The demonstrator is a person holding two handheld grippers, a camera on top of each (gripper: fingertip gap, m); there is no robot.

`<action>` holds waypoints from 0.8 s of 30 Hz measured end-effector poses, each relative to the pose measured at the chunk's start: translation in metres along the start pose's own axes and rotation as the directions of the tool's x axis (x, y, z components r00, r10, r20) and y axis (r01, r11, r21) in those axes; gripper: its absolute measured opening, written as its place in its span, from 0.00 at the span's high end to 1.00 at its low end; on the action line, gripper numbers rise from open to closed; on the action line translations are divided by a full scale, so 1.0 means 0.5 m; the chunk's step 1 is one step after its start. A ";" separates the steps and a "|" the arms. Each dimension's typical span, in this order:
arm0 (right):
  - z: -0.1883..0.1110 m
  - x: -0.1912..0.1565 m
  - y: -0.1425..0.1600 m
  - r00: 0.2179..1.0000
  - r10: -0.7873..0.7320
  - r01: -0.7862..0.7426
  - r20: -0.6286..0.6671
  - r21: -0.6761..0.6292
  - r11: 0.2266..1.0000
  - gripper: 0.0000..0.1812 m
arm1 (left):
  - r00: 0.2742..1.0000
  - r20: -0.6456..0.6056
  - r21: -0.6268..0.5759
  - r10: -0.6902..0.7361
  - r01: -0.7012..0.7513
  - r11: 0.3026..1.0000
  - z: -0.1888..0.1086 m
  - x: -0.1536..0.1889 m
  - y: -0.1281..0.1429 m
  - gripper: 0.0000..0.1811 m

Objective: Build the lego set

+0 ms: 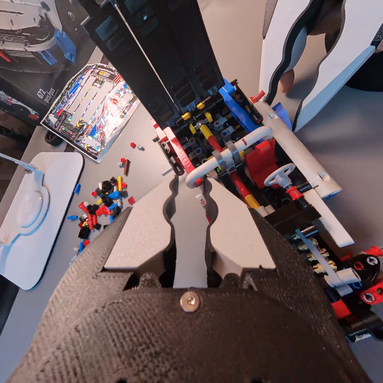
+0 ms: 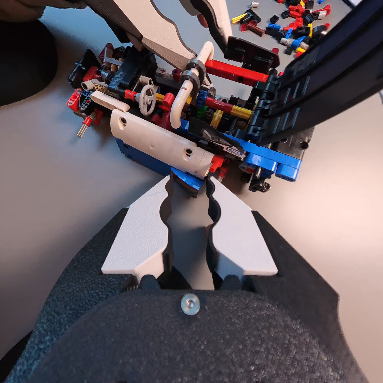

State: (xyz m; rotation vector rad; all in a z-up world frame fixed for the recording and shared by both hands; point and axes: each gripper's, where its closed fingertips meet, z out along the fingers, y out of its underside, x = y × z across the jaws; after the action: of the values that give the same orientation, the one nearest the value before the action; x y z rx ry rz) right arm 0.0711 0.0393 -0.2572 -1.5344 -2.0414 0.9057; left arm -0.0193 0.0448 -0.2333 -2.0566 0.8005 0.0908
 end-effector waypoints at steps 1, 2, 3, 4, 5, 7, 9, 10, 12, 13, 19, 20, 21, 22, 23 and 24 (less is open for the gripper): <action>-0.001 0.001 0.000 1.000 0.002 -0.002 -0.005 0.002 1.000 0.84 | 1.000 -0.004 0.004 0.003 -0.003 1.000 0.001 -0.001 -0.001 0.88; -0.002 0.002 0.001 1.000 0.002 -0.002 -0.010 0.005 1.000 0.84 | 1.000 -0.009 0.015 0.001 0.000 1.000 0.001 -0.003 -0.003 0.87; -0.003 0.002 0.000 1.000 0.002 -0.002 -0.012 0.006 1.000 0.84 | 1.000 -0.018 0.036 -0.006 0.007 0.999 -0.001 -0.003 -0.007 0.85; -0.003 0.003 0.000 1.000 0.001 -0.001 -0.015 0.008 1.000 0.84 | 0.999 -0.033 0.054 -0.015 0.017 0.998 -0.005 -0.003 -0.009 0.82; -0.003 0.003 0.000 1.000 0.000 0.000 -0.019 0.009 1.000 0.84 | 0.998 -0.044 0.064 -0.033 0.036 0.997 -0.009 -0.005 -0.011 0.81; -0.003 0.004 0.000 1.000 -0.002 0.003 -0.023 0.009 1.000 0.84 | 0.993 -0.084 0.094 -0.084 0.092 0.991 -0.016 -0.007 -0.019 0.80; -0.003 0.004 -0.001 1.000 -0.003 0.004 -0.021 0.010 1.000 0.84 | 0.983 -0.147 0.081 -0.109 0.122 0.989 -0.015 -0.001 -0.017 0.80; -0.003 0.004 -0.001 1.000 -0.001 0.001 -0.017 0.010 1.000 0.84 | 0.971 -0.207 0.066 -0.119 0.135 0.989 -0.017 0.008 -0.015 0.82; -0.004 0.004 -0.002 1.000 0.003 -0.003 -0.015 0.015 1.000 0.84 | 0.937 -0.301 0.075 -0.175 0.206 0.976 -0.031 0.003 -0.021 0.83; -0.005 0.004 -0.003 1.000 0.001 -0.001 -0.018 0.022 1.000 0.84 | 0.916 -0.338 0.085 -0.214 0.256 0.963 -0.039 -0.008 -0.025 0.83; -0.006 0.005 -0.006 1.000 0.003 -0.002 -0.023 0.038 0.999 0.84 | 0.875 -0.342 0.052 -0.344 0.383 0.922 -0.018 -0.049 -0.030 0.84; -0.006 0.005 -0.006 1.000 0.003 -0.002 -0.023 0.038 0.999 0.84 | 0.887 -0.330 0.034 -0.323 0.353 0.935 -0.008 -0.044 -0.026 0.85; -0.007 0.005 -0.006 1.000 0.003 -0.002 -0.024 0.040 0.999 0.84 | 0.892 -0.337 0.023 -0.301 0.327 0.945 -0.001 -0.035 -0.025 0.89; -0.007 0.005 -0.006 1.000 0.002 -0.001 -0.026 0.043 0.999 0.84 | 0.893 -0.350 0.025 -0.282 0.310 0.950 0.003 -0.027 -0.028 0.94; -0.008 0.005 -0.006 1.000 0.000 0.001 -0.028 0.047 0.999 0.85 | 0.899 -0.346 0.031 -0.267 0.296 0.955 0.006 -0.027 -0.031 0.95; -0.009 0.006 -0.007 1.000 0.000 0.001 -0.029 0.050 0.999 0.85 | 0.905 -0.344 0.031 -0.251 0.278 0.960 0.008 -0.028 -0.031 0.95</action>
State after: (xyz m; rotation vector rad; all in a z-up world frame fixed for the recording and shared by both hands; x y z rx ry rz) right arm 0.0710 0.0426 -0.2519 -1.5115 -1.9839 0.9229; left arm -0.0207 0.0613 -0.2195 -2.1127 0.7039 -0.4510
